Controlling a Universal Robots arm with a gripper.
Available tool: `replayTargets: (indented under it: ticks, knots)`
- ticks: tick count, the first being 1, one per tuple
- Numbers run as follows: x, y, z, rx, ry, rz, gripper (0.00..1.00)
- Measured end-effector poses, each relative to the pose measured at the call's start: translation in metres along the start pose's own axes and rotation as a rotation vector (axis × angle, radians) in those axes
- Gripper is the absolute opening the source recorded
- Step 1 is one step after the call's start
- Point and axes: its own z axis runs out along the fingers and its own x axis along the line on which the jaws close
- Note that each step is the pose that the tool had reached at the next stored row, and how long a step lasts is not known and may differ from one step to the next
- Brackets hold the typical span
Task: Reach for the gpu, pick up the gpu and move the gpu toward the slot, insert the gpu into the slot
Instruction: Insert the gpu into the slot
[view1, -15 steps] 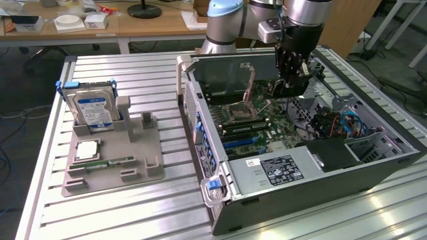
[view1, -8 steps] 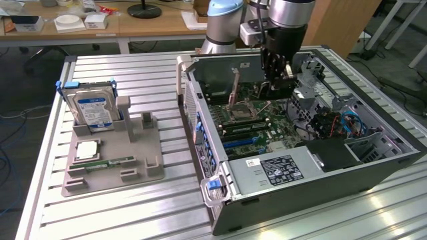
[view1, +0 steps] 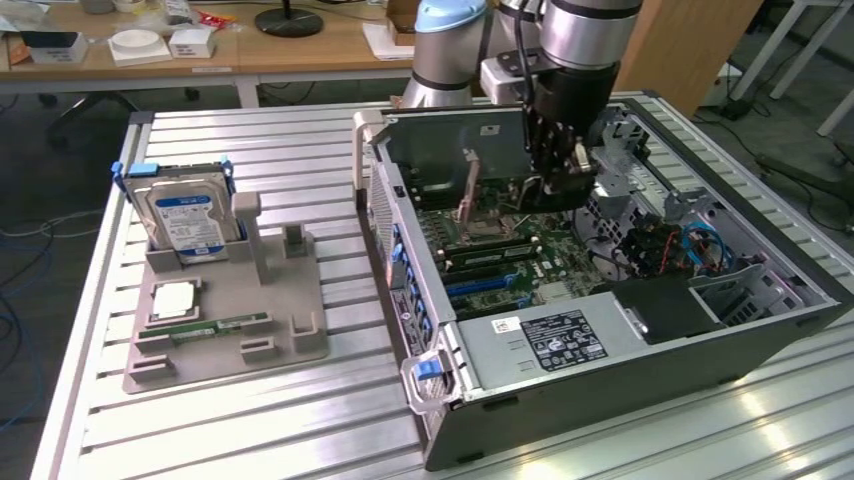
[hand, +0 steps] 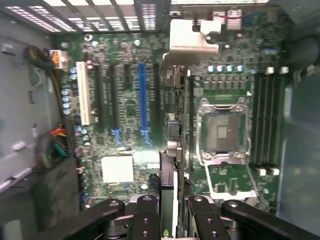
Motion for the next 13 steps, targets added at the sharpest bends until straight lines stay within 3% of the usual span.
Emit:
replayTargets:
  ticks: [6,13]
  knots:
    - [0.002,0.0103,0.0037,0.0000,0.0001,0.000,0.27]
    - [0.010,0.0148,0.0154,-0.0002,0.0002,0.000,0.27]
